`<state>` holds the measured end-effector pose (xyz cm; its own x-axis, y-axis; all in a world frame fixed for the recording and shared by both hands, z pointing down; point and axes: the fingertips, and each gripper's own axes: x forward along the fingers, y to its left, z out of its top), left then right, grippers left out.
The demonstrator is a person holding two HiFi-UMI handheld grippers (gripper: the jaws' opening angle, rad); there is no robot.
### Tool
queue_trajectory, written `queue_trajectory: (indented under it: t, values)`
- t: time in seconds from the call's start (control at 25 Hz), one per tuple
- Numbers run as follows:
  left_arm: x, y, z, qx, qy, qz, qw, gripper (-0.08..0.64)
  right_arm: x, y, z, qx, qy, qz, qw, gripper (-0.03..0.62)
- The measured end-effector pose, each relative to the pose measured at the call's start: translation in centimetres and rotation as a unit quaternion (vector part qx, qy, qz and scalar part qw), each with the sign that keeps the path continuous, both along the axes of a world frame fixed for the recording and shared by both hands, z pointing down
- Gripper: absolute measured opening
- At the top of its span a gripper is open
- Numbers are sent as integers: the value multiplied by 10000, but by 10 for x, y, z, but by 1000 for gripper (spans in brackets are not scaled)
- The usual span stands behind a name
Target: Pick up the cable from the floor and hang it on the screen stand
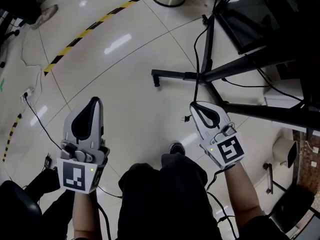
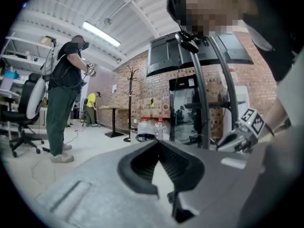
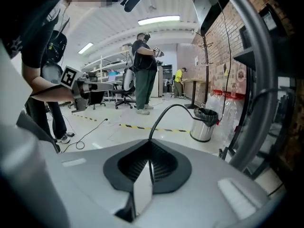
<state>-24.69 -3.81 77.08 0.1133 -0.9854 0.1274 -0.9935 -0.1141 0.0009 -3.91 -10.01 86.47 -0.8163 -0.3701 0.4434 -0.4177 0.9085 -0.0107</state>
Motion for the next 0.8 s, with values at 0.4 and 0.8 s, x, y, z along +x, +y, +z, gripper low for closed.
queue_trajectory:
  t: [0.4, 0.8]
  values:
    - [13, -10, -172, 271, -50, -13, 9996, 6, 1, 2, -183, 199, -445, -50, 9988, 12]
    - [35, -9, -312, 423, -60, -79, 9991, 6, 17, -14, -357, 618, -925, 22, 9938, 12]
